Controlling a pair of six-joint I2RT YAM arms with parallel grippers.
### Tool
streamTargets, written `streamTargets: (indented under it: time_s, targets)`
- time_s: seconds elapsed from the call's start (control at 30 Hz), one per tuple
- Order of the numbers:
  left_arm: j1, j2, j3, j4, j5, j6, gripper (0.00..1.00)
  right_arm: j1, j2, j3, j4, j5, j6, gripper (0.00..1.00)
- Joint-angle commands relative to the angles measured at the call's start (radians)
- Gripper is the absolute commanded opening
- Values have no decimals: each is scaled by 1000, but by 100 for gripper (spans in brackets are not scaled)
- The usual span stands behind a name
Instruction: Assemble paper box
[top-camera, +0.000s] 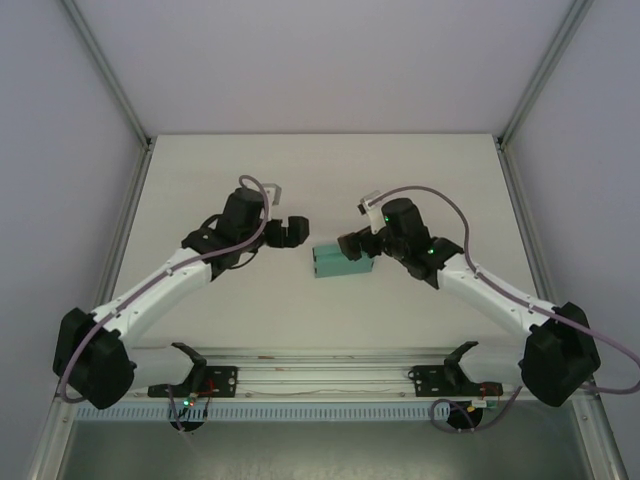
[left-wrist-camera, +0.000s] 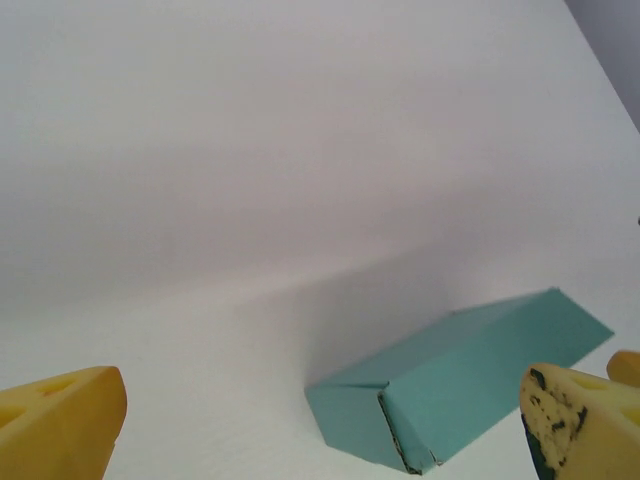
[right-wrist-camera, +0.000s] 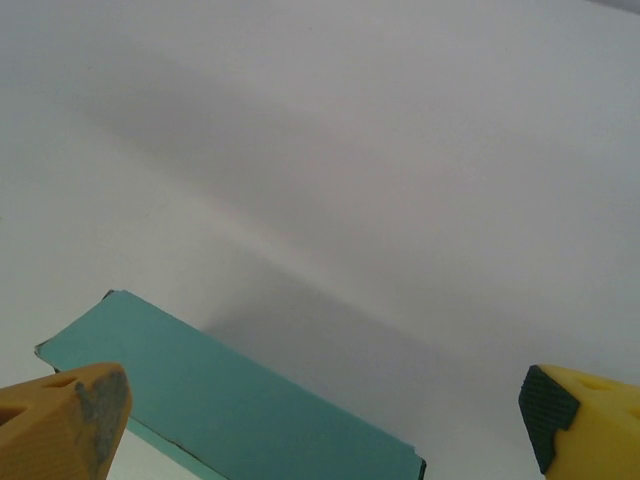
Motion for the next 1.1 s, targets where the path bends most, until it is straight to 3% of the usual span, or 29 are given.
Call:
streamTargets:
  time_s: [0.0, 0.1, 0.4, 0.63, 0.73, 1.07]
  targets:
    - [6, -22, -1, -57, -98, 16, 100, 2, 23, 67, -71, 130, -36, 100]
    - [6, -14, -33, 2, -11, -1, 100, -7, 19, 119, -165, 234, 121, 100]
    - [5, 116, -69, 113, 273, -20, 100, -41, -23, 60, -314, 181, 302, 91]
    - [5, 196, -82, 149, 337, -40, 89, -99, 25, 32, -298, 44, 349, 69]
    - [5, 226, -88, 168, 360, -52, 84, -104, 34, 11, -269, 9, 352, 66]
    - [5, 280, -117, 203, 386, -62, 58, -126, 64, -44, -262, 44, 402, 44]
